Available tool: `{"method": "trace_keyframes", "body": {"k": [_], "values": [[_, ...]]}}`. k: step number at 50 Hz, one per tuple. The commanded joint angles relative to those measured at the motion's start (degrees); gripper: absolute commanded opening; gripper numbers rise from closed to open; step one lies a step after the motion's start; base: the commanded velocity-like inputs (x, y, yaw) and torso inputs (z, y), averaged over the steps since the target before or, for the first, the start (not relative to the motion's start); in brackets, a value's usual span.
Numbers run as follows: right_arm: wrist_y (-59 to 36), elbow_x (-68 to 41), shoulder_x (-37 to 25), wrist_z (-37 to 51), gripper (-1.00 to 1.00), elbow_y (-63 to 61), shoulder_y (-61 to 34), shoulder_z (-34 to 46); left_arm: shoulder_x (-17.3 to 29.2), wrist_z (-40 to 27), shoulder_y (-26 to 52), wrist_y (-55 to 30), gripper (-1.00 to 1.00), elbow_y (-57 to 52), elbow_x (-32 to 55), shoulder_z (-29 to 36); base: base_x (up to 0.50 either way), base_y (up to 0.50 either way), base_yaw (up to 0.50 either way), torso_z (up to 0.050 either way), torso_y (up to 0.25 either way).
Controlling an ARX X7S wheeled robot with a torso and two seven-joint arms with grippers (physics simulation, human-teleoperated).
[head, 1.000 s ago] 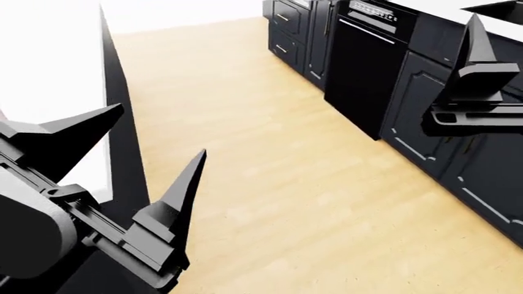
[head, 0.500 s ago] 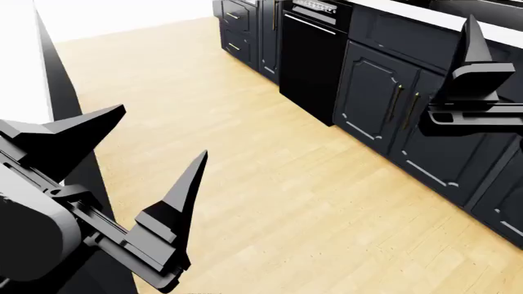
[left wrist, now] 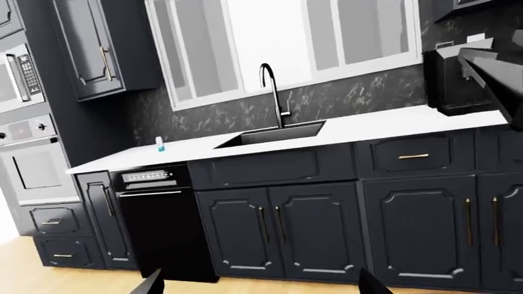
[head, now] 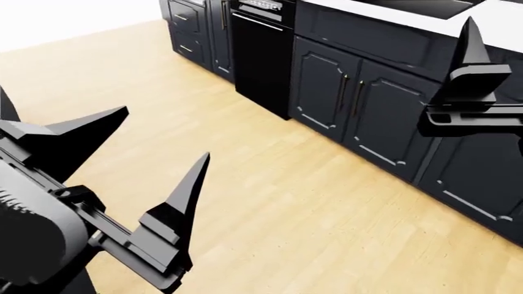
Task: Move the drinks to the dining counter.
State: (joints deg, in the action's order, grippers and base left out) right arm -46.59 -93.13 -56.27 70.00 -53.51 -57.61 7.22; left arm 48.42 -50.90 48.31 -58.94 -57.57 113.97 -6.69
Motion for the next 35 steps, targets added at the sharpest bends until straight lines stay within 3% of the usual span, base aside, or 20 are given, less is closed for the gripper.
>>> {"method": "trace_keyframes", "body": {"k": [1, 35], "values": [[-0.33, 0.57, 0.29, -0.18, 1.0, 0.12, -0.06, 0.51, -0.53, 0.19, 0.12, -0.67, 1.0, 0.37, -0.36, 0.18, 0.04, 0.04, -0.5, 0.0, 0.0], [0.15, 0.73, -0.17, -0.41, 1.0, 0.13, 0.91, 0.15, -1.0, -0.08, -0.34, -1.36, 1.0, 0.19, 0.13, -0.66, 0.07, 0.06, -0.5, 0.0, 0.0]]}}
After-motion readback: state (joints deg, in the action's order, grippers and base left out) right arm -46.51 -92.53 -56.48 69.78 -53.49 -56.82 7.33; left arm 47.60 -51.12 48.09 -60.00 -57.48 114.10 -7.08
